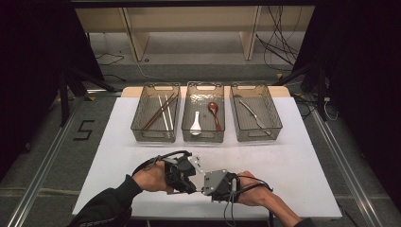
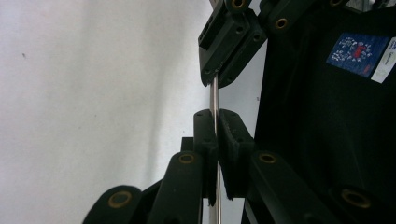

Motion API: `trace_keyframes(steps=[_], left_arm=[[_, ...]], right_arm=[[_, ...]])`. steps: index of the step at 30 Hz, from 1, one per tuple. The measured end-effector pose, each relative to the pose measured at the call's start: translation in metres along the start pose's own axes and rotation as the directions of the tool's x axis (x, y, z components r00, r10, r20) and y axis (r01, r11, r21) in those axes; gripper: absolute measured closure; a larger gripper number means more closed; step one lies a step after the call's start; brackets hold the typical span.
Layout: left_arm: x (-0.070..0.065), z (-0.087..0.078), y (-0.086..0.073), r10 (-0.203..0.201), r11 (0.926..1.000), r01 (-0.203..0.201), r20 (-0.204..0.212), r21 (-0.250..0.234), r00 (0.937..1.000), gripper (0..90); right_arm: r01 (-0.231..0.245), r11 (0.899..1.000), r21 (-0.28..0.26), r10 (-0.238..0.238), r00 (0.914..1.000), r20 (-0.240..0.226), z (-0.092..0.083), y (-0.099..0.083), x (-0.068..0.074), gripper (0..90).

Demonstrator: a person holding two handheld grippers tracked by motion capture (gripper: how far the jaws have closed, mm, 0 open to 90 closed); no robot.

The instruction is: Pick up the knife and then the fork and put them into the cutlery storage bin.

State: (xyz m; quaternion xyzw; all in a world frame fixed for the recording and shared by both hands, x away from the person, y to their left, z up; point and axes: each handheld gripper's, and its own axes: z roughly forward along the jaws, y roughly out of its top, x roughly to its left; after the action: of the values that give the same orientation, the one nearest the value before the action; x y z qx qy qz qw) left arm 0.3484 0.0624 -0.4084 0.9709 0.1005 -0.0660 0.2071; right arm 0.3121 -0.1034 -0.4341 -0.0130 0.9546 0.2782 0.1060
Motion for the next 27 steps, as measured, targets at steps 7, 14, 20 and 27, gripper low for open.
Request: trace_keyframes(steps=[7, 14, 20, 27], left_arm=[[0.008, -0.007, -0.004, -0.041, 0.9985, 0.041, 0.005, -0.036, 0.9992, 70.8], [0.017, -0.022, -0.014, -0.119, 0.9851, 0.116, -0.012, -0.127, 0.9928, 50.5], [0.023, -0.035, -0.023, -0.175, 0.9610, 0.157, -0.058, -0.227, 0.9829, 37.9], [0.028, -0.046, -0.035, -0.223, 0.9241, 0.178, -0.099, -0.338, 0.9698, 29.2]], right_arm=[[0.006, 1.000, -0.010, -0.006, 0.9995, 0.033, -0.004, 0.000, 0.002, 88.7], [-0.013, 1.000, -0.006, 0.014, 0.9977, 0.067, -0.007, -0.004, -0.001, 88.7], [-0.055, 0.998, -0.017, 0.056, 0.9920, 0.113, -0.014, -0.010, -0.010, 88.7], [-0.105, 0.994, -0.021, 0.107, 0.9788, 0.174, -0.023, -0.021, -0.023, 88.6]])
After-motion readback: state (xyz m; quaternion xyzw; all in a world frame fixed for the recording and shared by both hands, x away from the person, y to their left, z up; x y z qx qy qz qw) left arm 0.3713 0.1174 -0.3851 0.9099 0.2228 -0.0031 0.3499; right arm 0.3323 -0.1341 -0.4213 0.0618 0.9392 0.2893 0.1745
